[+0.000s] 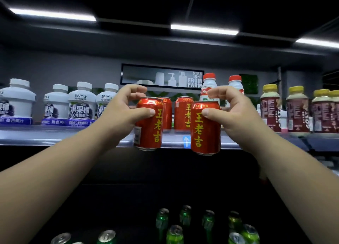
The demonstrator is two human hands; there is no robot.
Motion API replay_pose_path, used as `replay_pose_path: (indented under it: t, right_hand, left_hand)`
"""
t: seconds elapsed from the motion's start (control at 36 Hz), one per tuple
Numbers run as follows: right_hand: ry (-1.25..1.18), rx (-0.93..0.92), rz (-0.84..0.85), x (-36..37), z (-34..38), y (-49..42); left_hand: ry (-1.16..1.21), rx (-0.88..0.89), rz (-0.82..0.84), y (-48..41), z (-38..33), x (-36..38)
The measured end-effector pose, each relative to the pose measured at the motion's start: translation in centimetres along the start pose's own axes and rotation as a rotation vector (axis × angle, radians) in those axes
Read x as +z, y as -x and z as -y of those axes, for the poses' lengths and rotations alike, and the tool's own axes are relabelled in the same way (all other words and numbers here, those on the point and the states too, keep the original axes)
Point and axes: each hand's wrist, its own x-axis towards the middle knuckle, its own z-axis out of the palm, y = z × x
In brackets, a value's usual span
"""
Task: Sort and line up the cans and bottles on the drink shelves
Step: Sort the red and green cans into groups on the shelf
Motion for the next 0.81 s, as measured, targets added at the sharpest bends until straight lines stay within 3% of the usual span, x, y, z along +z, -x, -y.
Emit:
replay_pose_path:
  t: [0.42,0.81]
  right_hand:
    - [0.180,-0.069,-0.104,1.7,-3.1,-8.0]
    - [0.292,-0.013,-0.039,6.0,-4.4,-9.0]
  left_hand:
    - [-0.139,0.073,-0.076,-5.7,1.1,-0.9]
    - [-0.186,0.071,-0.059,-8.1,3.8,-1.7]
